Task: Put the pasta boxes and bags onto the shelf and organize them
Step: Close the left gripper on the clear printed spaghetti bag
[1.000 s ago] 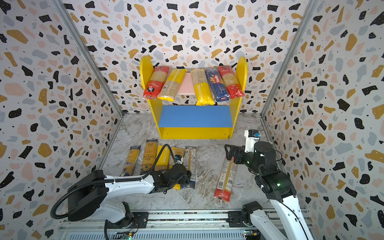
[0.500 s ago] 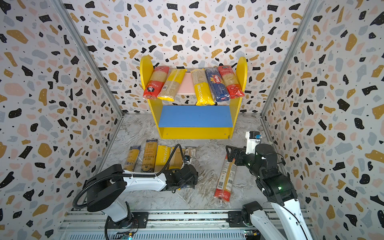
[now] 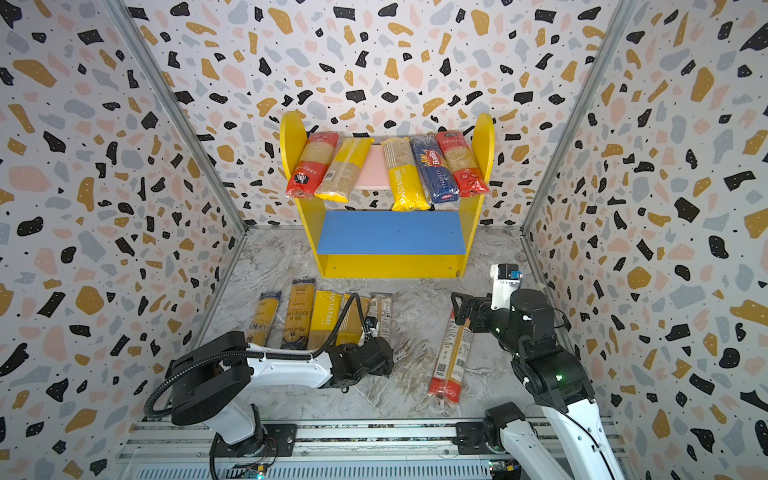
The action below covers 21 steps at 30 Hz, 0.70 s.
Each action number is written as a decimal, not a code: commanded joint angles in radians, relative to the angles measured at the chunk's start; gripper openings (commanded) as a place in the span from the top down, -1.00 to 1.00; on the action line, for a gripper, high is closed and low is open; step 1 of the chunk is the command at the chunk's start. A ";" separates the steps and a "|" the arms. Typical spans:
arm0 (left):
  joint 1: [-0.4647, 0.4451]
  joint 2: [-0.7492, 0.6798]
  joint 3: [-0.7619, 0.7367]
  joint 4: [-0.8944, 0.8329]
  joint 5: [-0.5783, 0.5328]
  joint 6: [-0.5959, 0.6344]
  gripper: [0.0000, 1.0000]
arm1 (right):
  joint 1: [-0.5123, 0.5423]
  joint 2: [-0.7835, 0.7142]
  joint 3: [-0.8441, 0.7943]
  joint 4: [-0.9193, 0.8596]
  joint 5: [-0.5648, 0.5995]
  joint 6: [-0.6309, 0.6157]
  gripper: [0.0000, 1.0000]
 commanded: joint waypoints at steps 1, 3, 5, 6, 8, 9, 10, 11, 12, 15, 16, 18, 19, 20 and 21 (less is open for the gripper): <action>-0.005 0.030 -0.004 -0.044 0.001 -0.017 -0.83 | -0.005 0.001 0.001 0.026 -0.020 -0.012 -0.98; -0.005 0.073 0.024 -0.036 0.012 -0.008 -0.83 | -0.005 0.000 0.007 0.022 -0.019 -0.014 -0.98; -0.005 0.113 0.051 -0.030 0.022 0.002 -0.82 | -0.005 -0.005 0.017 0.012 -0.013 -0.019 -0.98; -0.005 0.134 0.063 -0.027 0.027 0.006 -0.82 | -0.005 -0.006 0.021 0.005 -0.006 -0.021 -0.98; -0.005 0.170 0.080 -0.028 0.026 0.010 -0.83 | -0.005 -0.012 0.029 -0.007 0.004 -0.026 -0.98; -0.005 0.190 0.087 -0.030 0.026 0.011 -0.83 | -0.005 -0.015 0.031 -0.011 0.010 -0.027 -0.98; -0.005 0.206 0.089 -0.032 0.026 0.011 -0.83 | -0.005 -0.018 0.032 -0.014 0.014 -0.026 -0.98; -0.005 0.223 0.088 -0.030 0.025 0.011 -0.83 | -0.005 -0.022 0.032 -0.017 0.017 -0.027 -0.98; -0.005 0.239 0.082 -0.027 0.026 0.011 -0.82 | -0.005 -0.022 0.034 -0.019 0.018 -0.027 -0.98; -0.005 0.276 0.049 -0.004 0.029 0.003 -0.70 | -0.005 -0.024 0.041 -0.022 0.007 -0.027 -0.98; -0.005 0.285 0.033 0.013 0.035 -0.001 -0.61 | -0.005 -0.024 0.043 -0.022 0.002 -0.027 -0.98; -0.005 0.308 -0.002 0.059 0.046 -0.017 -0.36 | -0.005 -0.022 0.047 -0.022 -0.005 -0.027 -0.98; -0.005 0.320 -0.014 0.077 0.051 -0.022 -0.24 | -0.005 -0.019 0.048 -0.023 -0.008 -0.026 -0.98; -0.005 0.333 -0.026 0.097 0.063 -0.028 -0.11 | -0.005 -0.017 0.049 -0.024 -0.010 -0.028 -0.98; -0.005 0.345 -0.038 0.122 0.076 -0.031 0.02 | -0.005 -0.017 0.051 -0.028 -0.011 -0.028 -0.98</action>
